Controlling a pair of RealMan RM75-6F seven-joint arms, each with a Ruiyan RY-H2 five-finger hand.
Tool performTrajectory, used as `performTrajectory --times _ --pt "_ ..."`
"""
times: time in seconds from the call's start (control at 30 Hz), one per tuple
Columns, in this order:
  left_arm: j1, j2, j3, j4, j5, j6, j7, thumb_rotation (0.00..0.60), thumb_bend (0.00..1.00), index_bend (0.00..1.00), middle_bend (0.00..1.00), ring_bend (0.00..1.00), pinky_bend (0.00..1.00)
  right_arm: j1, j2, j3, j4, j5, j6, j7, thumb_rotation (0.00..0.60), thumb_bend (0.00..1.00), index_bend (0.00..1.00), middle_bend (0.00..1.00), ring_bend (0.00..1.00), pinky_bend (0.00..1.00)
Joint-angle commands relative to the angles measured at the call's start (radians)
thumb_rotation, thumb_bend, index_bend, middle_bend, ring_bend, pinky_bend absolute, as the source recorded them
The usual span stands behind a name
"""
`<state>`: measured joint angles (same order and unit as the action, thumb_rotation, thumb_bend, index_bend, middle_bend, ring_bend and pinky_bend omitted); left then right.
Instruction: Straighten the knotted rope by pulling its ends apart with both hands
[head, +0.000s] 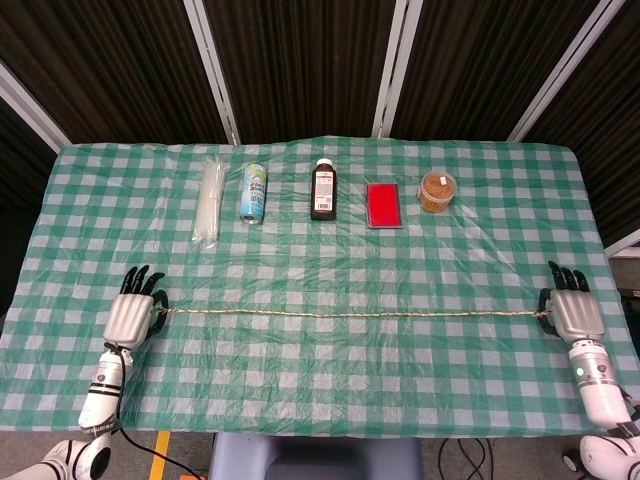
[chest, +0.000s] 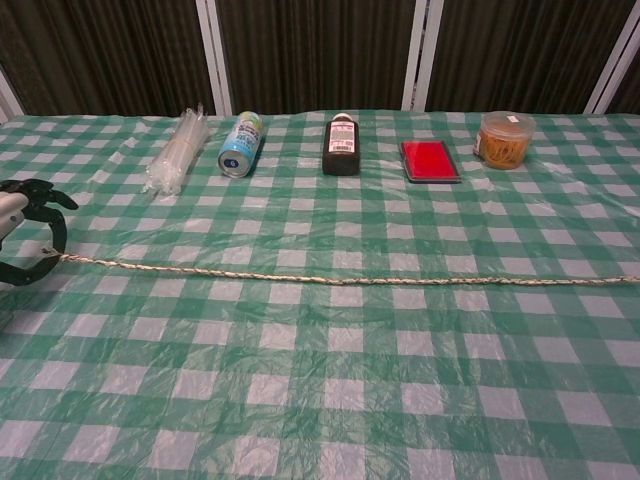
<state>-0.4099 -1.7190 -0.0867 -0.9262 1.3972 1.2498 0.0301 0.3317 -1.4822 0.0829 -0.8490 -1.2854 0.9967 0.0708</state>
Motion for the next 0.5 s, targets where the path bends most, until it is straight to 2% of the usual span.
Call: performTrajectory --times 0.03,0.17,0.2,0.23,0.3,0.37,0.4,0.5 --pt "-0.001 -0.002 0.000 0.003 0.002 -0.004 0.003 0.600 0.47 0.65 0.18 0.00 0.03 0.003 -0.009 0.002 0.013 -0.001 -0.008 -0.001 0.600 0.66 0.78 0.06 0.00 0.00" --pt "0.000 -0.005 0.001 0.011 -0.006 -0.024 0.009 0.600 0.47 0.61 0.17 0.00 0.03 0.007 -0.017 0.002 0.029 -0.002 -0.023 -0.002 0.600 0.66 0.76 0.06 0.00 0.00" --pt "0.000 -0.004 0.001 0.011 -0.009 -0.031 0.010 0.600 0.47 0.58 0.17 0.00 0.03 0.007 -0.018 0.001 0.031 -0.003 -0.029 -0.002 0.600 0.66 0.74 0.06 0.00 0.00" --pt "0.000 -0.003 0.001 0.011 -0.012 -0.036 0.008 0.600 0.47 0.51 0.16 0.00 0.03 0.008 -0.017 -0.002 0.032 -0.004 -0.036 -0.004 0.600 0.66 0.70 0.06 0.00 0.00" --pt "0.002 -0.004 0.001 0.012 -0.010 -0.036 -0.002 0.600 0.47 0.31 0.13 0.00 0.03 0.009 -0.009 -0.010 0.026 -0.005 -0.062 -0.005 0.600 0.66 0.51 0.04 0.00 0.00" --pt "0.002 -0.003 0.004 0.012 -0.005 -0.037 -0.010 0.600 0.47 0.17 0.10 0.00 0.03 0.011 0.000 -0.011 0.016 -0.001 -0.082 -0.011 0.600 0.66 0.36 0.01 0.00 0.00" --pt "0.003 -0.002 0.005 0.011 -0.002 -0.037 -0.012 0.600 0.47 0.11 0.09 0.00 0.03 0.011 0.003 -0.012 0.012 0.001 -0.087 -0.013 0.600 0.66 0.29 0.00 0.00 0.00" --pt "0.003 0.006 0.008 -0.006 0.003 -0.037 -0.020 0.600 0.47 0.02 0.06 0.00 0.03 0.009 0.011 -0.008 -0.001 0.006 -0.090 -0.021 0.600 0.65 0.20 0.00 0.00 0.00"
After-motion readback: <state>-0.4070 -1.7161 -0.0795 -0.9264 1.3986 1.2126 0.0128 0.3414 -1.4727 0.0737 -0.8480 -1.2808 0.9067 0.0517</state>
